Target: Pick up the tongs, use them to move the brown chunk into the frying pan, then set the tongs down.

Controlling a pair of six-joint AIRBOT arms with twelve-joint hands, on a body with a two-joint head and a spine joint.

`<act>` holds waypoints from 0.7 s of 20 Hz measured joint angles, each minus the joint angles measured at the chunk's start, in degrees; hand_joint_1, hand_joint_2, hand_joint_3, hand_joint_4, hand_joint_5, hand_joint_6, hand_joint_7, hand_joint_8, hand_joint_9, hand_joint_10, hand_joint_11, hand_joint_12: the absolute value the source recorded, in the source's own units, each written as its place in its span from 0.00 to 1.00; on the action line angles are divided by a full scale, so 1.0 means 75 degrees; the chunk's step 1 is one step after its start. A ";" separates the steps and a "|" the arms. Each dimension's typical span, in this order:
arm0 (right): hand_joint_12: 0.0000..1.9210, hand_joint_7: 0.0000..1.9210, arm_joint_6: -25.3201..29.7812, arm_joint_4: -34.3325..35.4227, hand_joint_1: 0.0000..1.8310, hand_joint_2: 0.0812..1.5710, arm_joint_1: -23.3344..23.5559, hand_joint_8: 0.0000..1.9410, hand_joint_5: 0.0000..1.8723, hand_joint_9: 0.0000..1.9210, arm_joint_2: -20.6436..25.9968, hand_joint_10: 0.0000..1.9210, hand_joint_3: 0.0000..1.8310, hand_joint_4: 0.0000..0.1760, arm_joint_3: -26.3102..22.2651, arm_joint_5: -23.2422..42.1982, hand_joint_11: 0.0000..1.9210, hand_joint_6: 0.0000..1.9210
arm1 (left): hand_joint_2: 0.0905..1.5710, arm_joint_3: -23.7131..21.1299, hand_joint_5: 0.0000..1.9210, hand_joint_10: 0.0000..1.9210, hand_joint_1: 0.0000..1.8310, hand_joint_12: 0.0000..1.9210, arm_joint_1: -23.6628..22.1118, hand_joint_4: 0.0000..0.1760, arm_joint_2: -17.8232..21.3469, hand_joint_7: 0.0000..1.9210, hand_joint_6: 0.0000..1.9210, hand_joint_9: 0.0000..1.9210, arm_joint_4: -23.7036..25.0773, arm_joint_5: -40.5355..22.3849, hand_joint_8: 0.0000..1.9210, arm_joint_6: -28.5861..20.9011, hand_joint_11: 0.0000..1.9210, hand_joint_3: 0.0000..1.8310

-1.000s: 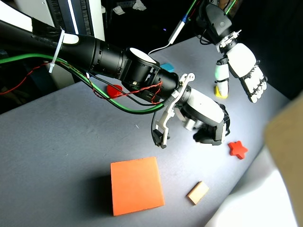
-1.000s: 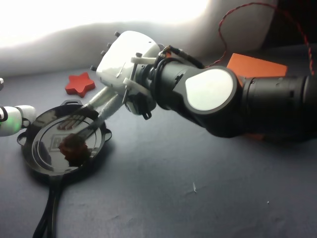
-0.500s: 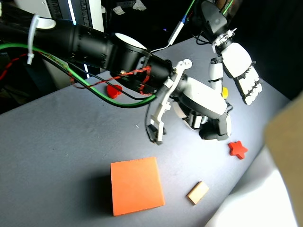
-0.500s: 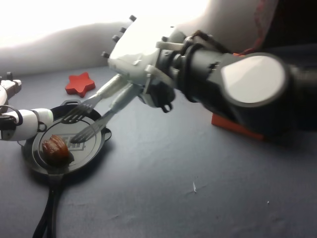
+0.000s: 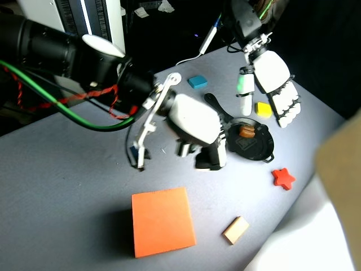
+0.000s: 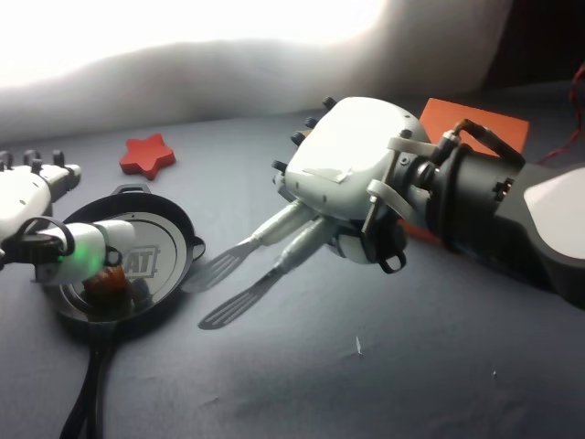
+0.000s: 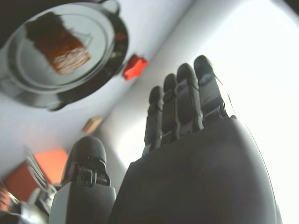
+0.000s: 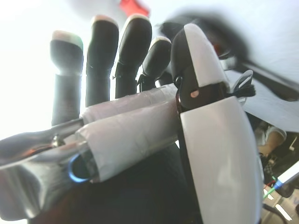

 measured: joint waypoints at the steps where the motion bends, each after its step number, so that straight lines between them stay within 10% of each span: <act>1: 0.94 0.51 0.0058 -0.0009 0.58 0.79 -0.0096 0.57 0.40 0.47 0.0009 0.70 0.00 0.00 0.0000 -0.0017 0.41 0.71 | 0.82 -0.0073 0.07 0.00 0.00 0.11 0.0000 0.08 0.0000 0.07 0.00 0.06 -0.0023 0.0009 0.00 -0.0006 0.00 0.00; 6: 0.95 0.50 0.0341 0.0026 0.58 0.79 -0.0469 0.56 0.40 0.45 0.0009 0.70 0.00 0.00 -0.0111 -0.0073 0.39 0.72 | 0.82 -0.0268 0.07 0.00 0.01 0.11 0.0015 0.06 -0.0108 0.08 0.00 0.07 0.0125 -0.0012 0.00 -0.0184 0.00 0.00; 11: 0.84 0.47 0.1408 -0.1212 0.55 0.83 -0.0863 0.33 0.34 0.41 0.0041 0.54 0.00 0.00 -0.0230 -0.0286 0.32 0.78 | 0.81 -0.0277 0.06 0.00 0.00 0.09 0.0015 0.13 -0.0192 0.07 0.00 0.06 0.0175 -0.0023 0.00 -0.0297 0.00 0.00; 12: 0.84 0.42 0.1431 -0.1276 0.37 0.87 -0.0895 0.31 0.30 0.36 0.0038 0.54 0.01 0.00 -0.0248 -0.0289 0.27 0.56 | 0.80 -0.0280 0.06 0.01 0.00 0.09 0.0015 0.13 -0.0195 0.07 0.00 0.06 0.0192 -0.0009 0.00 -0.0306 0.00 0.00; 14: 0.89 0.33 0.1434 -0.1323 0.19 0.92 -0.1017 0.29 0.24 0.27 0.0041 0.55 0.01 0.00 -0.0254 -0.0393 0.16 0.42 | 0.81 -0.0277 0.06 0.00 0.00 0.08 0.0015 0.12 -0.0195 0.07 0.00 0.06 0.0184 0.0000 0.00 -0.0315 0.00 0.00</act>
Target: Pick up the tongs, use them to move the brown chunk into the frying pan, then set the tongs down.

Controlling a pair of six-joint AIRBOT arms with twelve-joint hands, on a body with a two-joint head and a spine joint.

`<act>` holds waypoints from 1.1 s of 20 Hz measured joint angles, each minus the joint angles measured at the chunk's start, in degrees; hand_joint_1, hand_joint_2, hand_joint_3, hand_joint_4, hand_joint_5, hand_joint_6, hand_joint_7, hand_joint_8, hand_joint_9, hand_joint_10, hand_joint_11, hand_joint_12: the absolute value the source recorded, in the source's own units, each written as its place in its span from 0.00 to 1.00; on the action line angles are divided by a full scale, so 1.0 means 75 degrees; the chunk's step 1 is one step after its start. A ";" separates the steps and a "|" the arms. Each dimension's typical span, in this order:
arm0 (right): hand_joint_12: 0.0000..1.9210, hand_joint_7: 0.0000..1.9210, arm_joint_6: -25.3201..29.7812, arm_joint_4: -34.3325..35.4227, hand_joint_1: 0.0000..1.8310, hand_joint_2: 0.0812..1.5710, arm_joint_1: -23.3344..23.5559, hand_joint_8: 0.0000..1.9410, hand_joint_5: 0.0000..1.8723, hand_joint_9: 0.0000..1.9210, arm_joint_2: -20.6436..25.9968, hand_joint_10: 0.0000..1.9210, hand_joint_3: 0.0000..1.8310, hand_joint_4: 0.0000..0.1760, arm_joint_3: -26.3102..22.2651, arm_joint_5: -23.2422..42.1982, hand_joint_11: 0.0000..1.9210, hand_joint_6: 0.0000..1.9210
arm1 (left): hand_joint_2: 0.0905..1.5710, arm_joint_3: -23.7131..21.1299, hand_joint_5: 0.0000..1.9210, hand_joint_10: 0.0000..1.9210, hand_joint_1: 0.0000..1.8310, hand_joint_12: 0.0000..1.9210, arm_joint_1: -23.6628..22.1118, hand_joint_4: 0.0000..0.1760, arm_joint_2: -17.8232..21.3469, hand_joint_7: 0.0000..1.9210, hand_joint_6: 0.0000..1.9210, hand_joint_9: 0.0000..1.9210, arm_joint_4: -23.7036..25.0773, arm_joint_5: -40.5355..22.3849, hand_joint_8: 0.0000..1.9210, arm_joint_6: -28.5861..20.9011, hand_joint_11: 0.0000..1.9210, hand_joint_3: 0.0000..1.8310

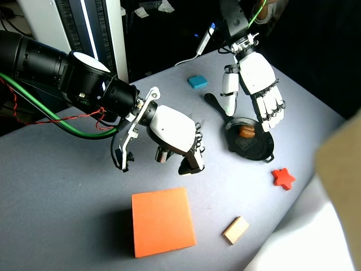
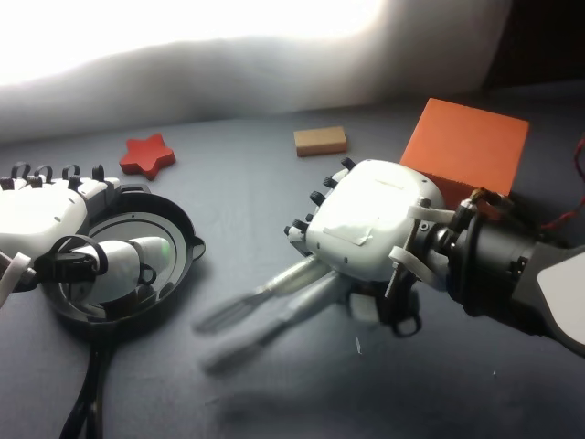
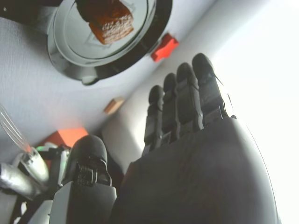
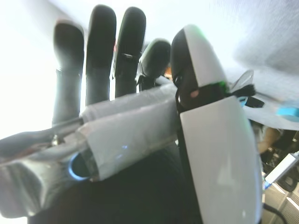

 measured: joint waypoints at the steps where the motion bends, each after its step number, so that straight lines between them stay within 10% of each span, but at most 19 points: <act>1: 0.90 0.31 -0.0015 0.0009 0.16 0.92 -0.0082 0.28 0.22 0.24 0.0000 0.54 0.01 0.00 -0.0015 -0.0052 0.12 0.40 | 0.81 0.0000 0.06 0.01 0.00 0.08 0.0000 0.13 0.0000 0.07 0.00 0.06 -0.0003 -0.0003 0.00 -0.0003 0.00 0.00; 13: 0.63 0.19 -0.0149 -0.0006 0.08 0.72 -0.0676 0.00 0.13 0.17 0.0536 0.09 0.00 0.00 -0.0574 -0.0178 0.00 0.02 | 0.82 -0.0017 0.06 0.00 0.00 0.12 -0.0020 0.12 0.0000 0.07 0.00 0.06 0.0000 -0.0017 0.00 -0.0009 0.00 0.00; 22: 0.45 0.11 -0.0283 0.0015 0.01 0.66 -0.0860 0.00 0.07 0.12 0.1224 0.02 0.00 0.00 -0.1527 -0.0379 0.00 0.00 | 0.81 -0.0017 0.06 0.00 0.00 0.13 -0.0117 0.13 0.0000 0.07 0.00 0.06 -0.0006 -0.0023 0.00 -0.0006 0.00 0.00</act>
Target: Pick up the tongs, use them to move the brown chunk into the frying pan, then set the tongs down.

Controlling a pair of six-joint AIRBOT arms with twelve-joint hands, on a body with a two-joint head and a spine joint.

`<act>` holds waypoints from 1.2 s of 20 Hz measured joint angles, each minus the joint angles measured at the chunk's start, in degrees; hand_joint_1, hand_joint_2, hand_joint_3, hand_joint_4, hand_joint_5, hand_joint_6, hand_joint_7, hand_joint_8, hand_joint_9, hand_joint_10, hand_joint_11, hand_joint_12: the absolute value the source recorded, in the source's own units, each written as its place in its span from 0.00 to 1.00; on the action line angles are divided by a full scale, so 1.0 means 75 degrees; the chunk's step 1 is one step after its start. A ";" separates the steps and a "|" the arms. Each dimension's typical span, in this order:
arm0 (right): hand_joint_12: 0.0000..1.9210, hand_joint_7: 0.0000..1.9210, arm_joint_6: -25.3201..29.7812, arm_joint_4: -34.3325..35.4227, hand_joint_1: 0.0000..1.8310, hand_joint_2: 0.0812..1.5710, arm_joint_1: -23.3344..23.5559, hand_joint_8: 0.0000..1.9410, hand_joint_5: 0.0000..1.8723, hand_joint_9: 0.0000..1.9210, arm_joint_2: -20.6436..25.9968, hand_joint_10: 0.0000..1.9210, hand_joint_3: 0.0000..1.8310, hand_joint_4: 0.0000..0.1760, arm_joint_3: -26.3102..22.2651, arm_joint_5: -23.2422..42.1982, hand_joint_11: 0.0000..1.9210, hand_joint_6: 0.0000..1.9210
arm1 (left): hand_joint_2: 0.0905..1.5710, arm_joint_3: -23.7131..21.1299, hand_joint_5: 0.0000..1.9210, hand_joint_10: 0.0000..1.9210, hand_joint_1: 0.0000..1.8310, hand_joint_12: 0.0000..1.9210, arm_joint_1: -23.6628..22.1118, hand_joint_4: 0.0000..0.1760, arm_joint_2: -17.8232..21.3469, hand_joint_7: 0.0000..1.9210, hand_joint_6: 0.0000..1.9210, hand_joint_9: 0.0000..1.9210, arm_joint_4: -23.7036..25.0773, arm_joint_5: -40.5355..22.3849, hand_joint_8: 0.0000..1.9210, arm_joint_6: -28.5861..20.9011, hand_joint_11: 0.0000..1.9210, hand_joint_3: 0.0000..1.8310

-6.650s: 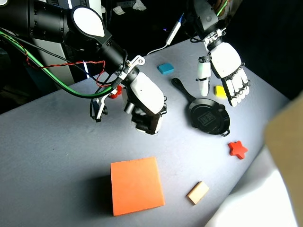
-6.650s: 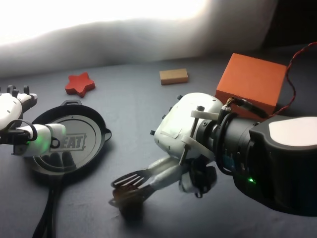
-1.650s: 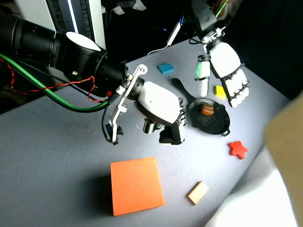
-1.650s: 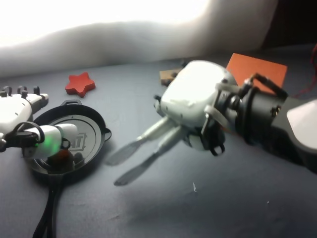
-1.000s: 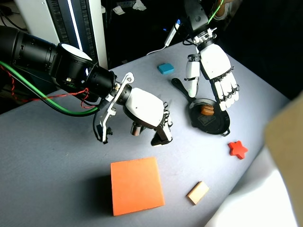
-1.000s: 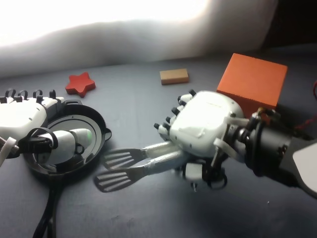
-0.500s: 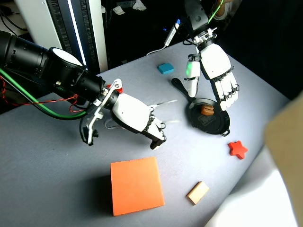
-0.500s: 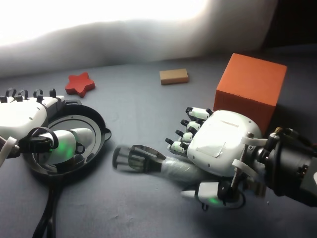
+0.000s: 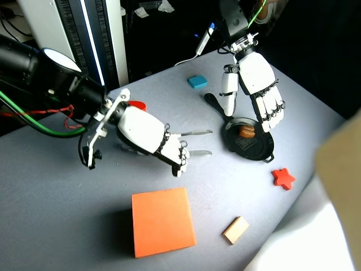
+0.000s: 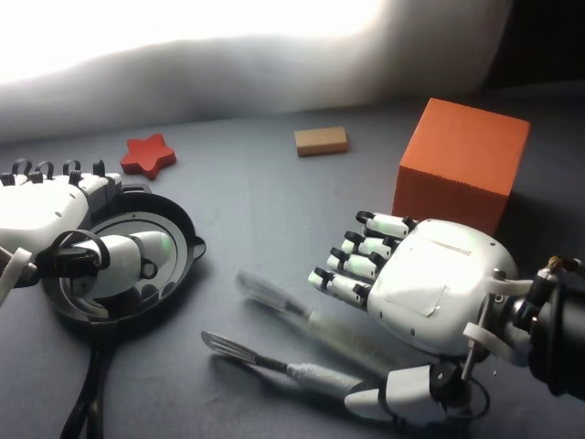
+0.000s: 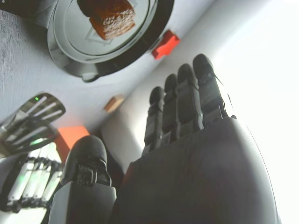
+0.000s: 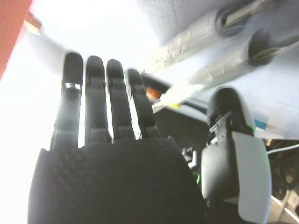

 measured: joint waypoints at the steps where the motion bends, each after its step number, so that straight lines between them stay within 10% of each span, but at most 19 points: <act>1: 0.43 0.11 0.0003 0.0015 0.01 0.64 0.0055 0.00 0.06 0.12 0.0111 0.02 0.00 0.00 -0.0093 0.0032 0.00 0.00 | 0.81 0.0000 0.06 0.00 0.00 0.11 -0.0055 0.12 0.0000 0.07 0.00 0.07 -0.0023 0.0003 0.00 -0.0009 0.00 0.00; 10: 0.68 0.22 -0.0294 0.0583 0.00 0.63 0.0469 0.02 0.16 0.23 0.2060 0.05 0.00 0.00 -0.1623 -0.0224 0.00 0.03 | 0.82 -0.0093 0.09 0.01 0.01 0.18 -0.0501 0.14 0.0000 0.11 0.01 0.10 0.0204 0.0428 0.01 0.0154 0.00 0.00; 14: 0.78 0.33 -0.0525 0.1081 0.01 0.67 0.0583 0.01 0.27 0.30 0.3045 0.14 0.00 0.00 -0.2092 -0.0236 0.00 0.04 | 0.83 -0.0289 0.14 0.02 0.02 0.36 -0.0638 0.16 -0.0006 0.16 0.02 0.14 0.0466 0.0854 0.01 0.0108 0.00 0.00; 15: 0.84 0.47 -0.0516 0.1064 0.08 0.70 0.0615 0.08 0.41 0.36 0.3281 0.35 0.00 0.00 -0.2168 -0.0251 0.11 0.12 | 0.84 -0.0358 0.25 0.30 0.05 0.69 -0.0699 0.00 -0.0009 0.27 0.11 0.18 0.0618 0.0956 0.13 0.0058 0.00 0.00; 16: 0.84 0.47 -0.0659 0.1014 0.08 0.70 0.0667 0.08 0.41 0.36 0.3506 0.35 0.00 0.00 -0.2270 -0.0224 0.11 0.12 | 0.84 -0.0446 0.25 0.30 0.05 0.69 -0.0781 0.00 -0.0009 0.27 0.11 0.18 0.0632 0.0994 0.13 0.0050 0.00 0.00; 17: 0.89 0.53 -0.0857 0.1005 0.17 0.74 0.0673 0.27 0.48 0.40 0.3596 0.57 0.00 0.00 -0.2320 -0.0216 0.22 0.28 | 0.84 -0.0481 0.29 0.63 0.14 0.85 -0.0825 0.00 -0.0009 0.30 0.50 0.22 0.0624 0.1020 0.53 0.0050 0.09 0.00; 18: 1.00 0.49 -0.1003 0.1026 0.19 0.83 0.0752 0.65 0.45 0.42 0.3628 0.88 0.01 0.00 -0.2355 -0.0166 0.33 0.59 | 0.84 -0.0542 0.33 0.80 0.20 0.95 -0.0918 0.00 -0.0009 0.33 0.67 0.26 0.0606 0.0988 0.74 0.0058 0.14 0.00; 19: 1.00 0.55 -0.1008 0.1037 0.18 0.89 0.0752 0.79 0.48 0.53 0.3692 0.96 0.01 0.00 -0.2393 -0.0073 0.45 0.82 | 0.84 -0.0597 0.35 0.94 0.29 1.00 -0.0994 0.00 -0.0009 0.37 0.82 0.32 0.0612 0.0976 0.86 0.0061 0.23 0.00; 24: 1.00 0.67 -0.0629 0.1023 0.35 0.92 0.1274 1.00 0.58 0.70 0.4138 1.00 0.00 0.00 -0.2407 0.0143 0.70 1.00 | 0.91 -0.0664 0.45 1.00 0.21 1.00 -0.1195 0.00 -0.0009 0.50 0.90 0.47 0.0600 0.0944 0.91 0.0146 0.40 0.01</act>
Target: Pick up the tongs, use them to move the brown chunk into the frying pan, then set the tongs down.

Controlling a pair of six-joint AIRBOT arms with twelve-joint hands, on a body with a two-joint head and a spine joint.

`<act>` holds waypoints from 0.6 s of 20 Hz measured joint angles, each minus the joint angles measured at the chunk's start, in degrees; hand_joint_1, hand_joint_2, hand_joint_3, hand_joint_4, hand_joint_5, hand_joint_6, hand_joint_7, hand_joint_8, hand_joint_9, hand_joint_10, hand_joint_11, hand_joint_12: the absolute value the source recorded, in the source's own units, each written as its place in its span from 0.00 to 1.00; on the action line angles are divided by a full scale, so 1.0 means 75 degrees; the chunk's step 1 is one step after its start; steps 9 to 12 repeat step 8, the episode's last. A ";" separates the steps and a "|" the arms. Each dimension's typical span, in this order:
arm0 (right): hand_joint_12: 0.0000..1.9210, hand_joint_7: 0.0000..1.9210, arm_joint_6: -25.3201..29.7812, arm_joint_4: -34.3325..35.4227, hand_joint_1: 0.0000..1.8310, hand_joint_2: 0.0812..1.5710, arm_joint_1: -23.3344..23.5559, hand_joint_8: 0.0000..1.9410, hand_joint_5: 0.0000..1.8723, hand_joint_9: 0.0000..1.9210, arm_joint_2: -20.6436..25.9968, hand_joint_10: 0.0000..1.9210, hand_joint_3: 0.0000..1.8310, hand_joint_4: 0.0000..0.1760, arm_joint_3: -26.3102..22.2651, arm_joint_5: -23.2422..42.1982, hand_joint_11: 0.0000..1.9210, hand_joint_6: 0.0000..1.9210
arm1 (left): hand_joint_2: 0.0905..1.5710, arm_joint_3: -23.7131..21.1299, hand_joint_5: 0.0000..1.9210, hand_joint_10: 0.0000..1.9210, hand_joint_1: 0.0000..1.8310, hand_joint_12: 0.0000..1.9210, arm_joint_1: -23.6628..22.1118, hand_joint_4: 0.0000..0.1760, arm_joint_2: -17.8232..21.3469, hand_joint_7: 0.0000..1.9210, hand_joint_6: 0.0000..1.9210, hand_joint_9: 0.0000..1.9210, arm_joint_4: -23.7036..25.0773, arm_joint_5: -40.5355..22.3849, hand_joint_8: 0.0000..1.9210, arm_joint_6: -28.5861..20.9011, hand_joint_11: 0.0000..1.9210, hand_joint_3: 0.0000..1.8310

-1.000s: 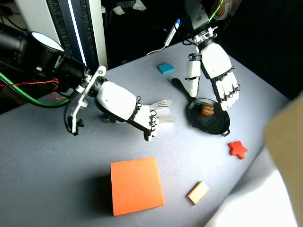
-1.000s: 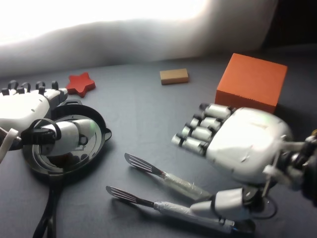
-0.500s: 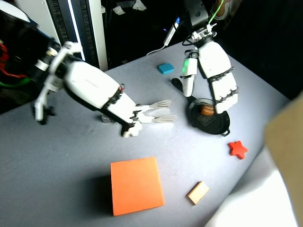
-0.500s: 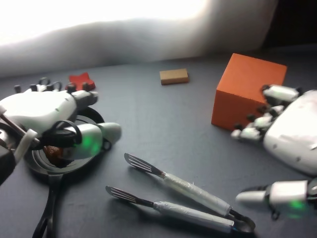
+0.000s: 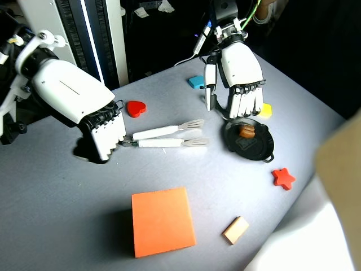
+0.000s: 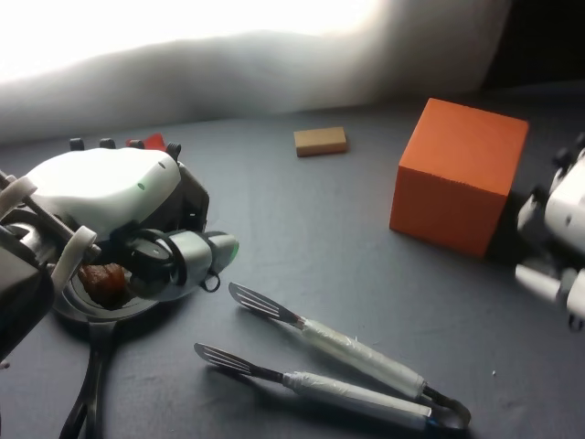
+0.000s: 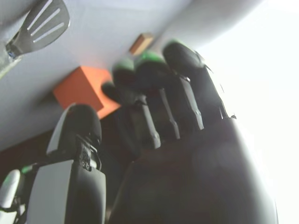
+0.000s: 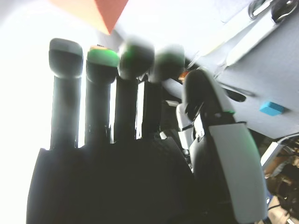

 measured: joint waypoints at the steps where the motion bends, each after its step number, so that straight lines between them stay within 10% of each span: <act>1: 1.00 0.67 0.0067 -0.0026 0.40 0.92 0.0128 1.00 0.60 0.70 0.0032 1.00 0.00 0.00 -0.0009 0.0026 0.70 1.00 | 0.92 0.0000 0.44 1.00 0.26 1.00 -0.0029 0.00 0.0000 0.47 0.95 0.46 -0.0026 0.0006 0.93 0.0000 0.40 0.01; 3: 1.00 0.67 0.0061 -0.0041 0.44 0.91 0.0192 1.00 0.60 0.69 0.0064 1.00 0.00 0.00 -0.0079 0.0117 0.70 1.00 | 0.91 0.0003 0.29 1.00 0.37 1.00 -0.0105 0.00 0.0000 0.46 0.97 0.46 -0.0020 0.0003 0.97 0.0041 0.39 0.03; 4: 1.00 0.67 0.0052 -0.0029 0.45 0.90 0.0198 1.00 0.59 0.70 0.0076 1.00 0.00 0.00 -0.0090 0.0198 0.70 1.00 | 0.82 0.0023 0.26 1.00 0.38 1.00 -0.0111 0.35 0.0000 0.46 0.98 0.46 0.0102 -0.0003 0.98 0.0038 0.40 0.17; 7: 1.00 0.66 -0.0102 -0.0038 0.48 0.89 0.0198 1.00 0.59 0.69 0.0093 1.00 0.00 0.00 -0.0055 0.0315 0.70 1.00 | 0.67 0.0032 0.30 1.00 0.43 1.00 -0.0105 0.28 0.0000 0.48 0.97 0.47 0.0093 0.0003 0.96 0.0076 0.41 0.38; 8: 1.00 0.65 -0.0114 -0.0041 0.48 0.64 0.0219 1.00 0.40 0.67 0.0140 1.00 0.42 0.00 -0.0003 0.0484 0.69 1.00 | 0.66 0.0032 0.31 1.00 0.44 1.00 -0.0093 0.25 0.0000 0.48 0.97 0.47 0.0102 0.0009 0.96 0.0076 0.41 0.39; 12: 1.00 0.65 -0.0114 -0.0041 0.48 0.64 0.0219 1.00 0.40 0.67 0.0140 1.00 0.42 0.00 -0.0003 0.0484 0.69 1.00 | 0.66 0.0032 0.31 1.00 0.44 1.00 -0.0093 0.25 0.0000 0.48 0.97 0.47 0.0102 0.0009 0.96 0.0076 0.41 0.39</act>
